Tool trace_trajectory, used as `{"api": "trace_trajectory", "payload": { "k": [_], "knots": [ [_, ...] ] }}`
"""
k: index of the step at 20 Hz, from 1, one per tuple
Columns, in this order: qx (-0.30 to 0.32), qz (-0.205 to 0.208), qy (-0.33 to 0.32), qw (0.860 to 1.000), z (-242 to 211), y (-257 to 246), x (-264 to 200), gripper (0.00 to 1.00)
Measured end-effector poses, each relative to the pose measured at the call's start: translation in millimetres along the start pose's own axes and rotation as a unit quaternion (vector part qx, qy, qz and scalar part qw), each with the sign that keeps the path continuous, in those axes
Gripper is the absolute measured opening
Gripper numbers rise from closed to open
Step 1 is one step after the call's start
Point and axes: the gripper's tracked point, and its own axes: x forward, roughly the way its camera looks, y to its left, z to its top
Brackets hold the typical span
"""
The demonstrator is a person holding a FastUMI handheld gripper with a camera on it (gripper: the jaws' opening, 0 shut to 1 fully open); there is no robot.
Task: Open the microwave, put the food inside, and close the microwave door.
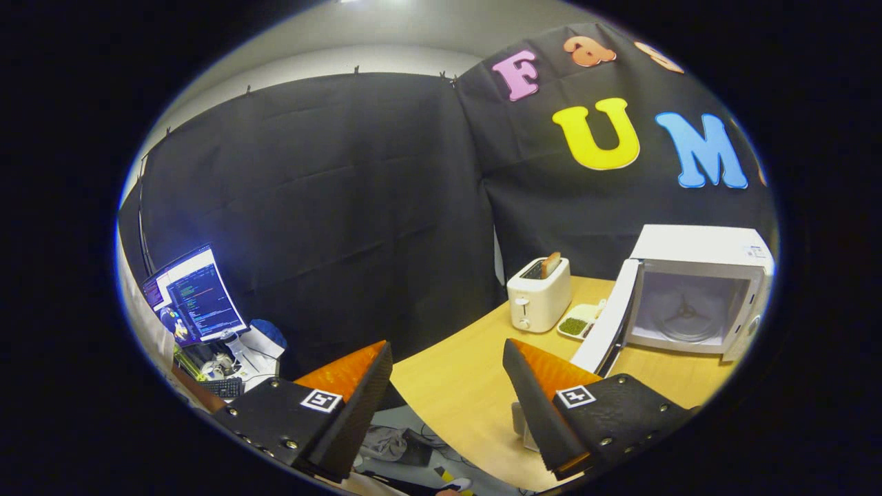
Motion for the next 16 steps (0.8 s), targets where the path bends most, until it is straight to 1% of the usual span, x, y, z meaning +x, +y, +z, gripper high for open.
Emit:
{"api": "trace_trajectory", "payload": {
  "k": [5,9,16],
  "knots": [
    [-0.023,-0.062,-0.024,0.998,12,-42,-35,0.98],
    [-0.015,-0.116,-0.031,0.993,10,-80,-65,0.97],
    [0.015,-0.221,-0.026,0.975,-7,-158,-130,0.97]
  ]
}}
